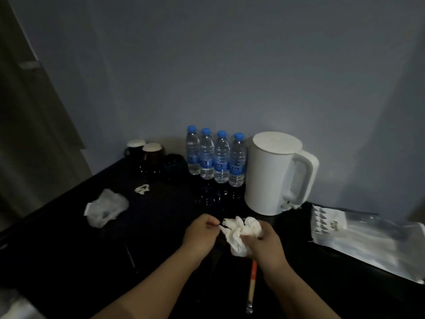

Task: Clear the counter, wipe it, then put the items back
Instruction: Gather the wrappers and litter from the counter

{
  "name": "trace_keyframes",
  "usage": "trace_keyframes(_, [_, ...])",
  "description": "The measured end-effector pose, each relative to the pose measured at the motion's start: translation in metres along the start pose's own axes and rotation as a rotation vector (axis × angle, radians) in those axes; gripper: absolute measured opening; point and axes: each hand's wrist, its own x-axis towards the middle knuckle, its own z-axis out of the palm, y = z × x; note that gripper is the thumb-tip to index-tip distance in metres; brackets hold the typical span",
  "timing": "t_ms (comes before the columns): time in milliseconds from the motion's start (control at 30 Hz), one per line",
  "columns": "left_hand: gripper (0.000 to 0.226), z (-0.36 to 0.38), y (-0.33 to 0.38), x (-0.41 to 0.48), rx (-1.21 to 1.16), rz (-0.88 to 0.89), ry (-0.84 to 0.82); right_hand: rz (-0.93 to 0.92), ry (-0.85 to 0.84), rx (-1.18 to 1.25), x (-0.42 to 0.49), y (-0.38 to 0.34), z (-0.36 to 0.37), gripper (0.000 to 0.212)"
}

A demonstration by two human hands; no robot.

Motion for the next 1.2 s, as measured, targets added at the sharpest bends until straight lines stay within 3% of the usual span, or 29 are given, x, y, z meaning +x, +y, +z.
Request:
trace_keyframes(200, [0.017, -0.058, -0.024, 0.017, -0.036, -0.041, 0.054, -0.021, -0.106, -0.022, 0.012, -0.013, 0.062, 0.019])
trace_keyframes(333, [0.017, -0.097, -0.034, 0.04, -0.065, -0.003, 0.059, -0.063, -0.081, -0.026, 0.023, -0.022, 0.108, 0.015])
trace_keyframes(567, [0.011, -0.098, -0.006, 0.071, -0.163, 0.01, -0.238, -0.025, 0.125, 0.055, 0.035, -0.028, 0.133, 0.03])
trace_keyframes(700, [0.015, -0.051, 0.014, 0.052, -0.068, 0.071, -0.389, -0.003, 0.289, 0.124, 0.011, -0.019, 0.091, 0.027])
trace_keyframes(900, [0.013, 0.046, 0.032, -0.03, -0.13, 0.097, -0.61, 0.004, 0.444, 0.127, -0.063, 0.001, -0.016, 0.03])
trace_keyframes(1200, [0.027, 0.199, 0.053, -0.198, -0.119, -0.018, -0.912, 0.104, 0.616, 0.15, -0.212, 0.041, -0.207, 0.029])
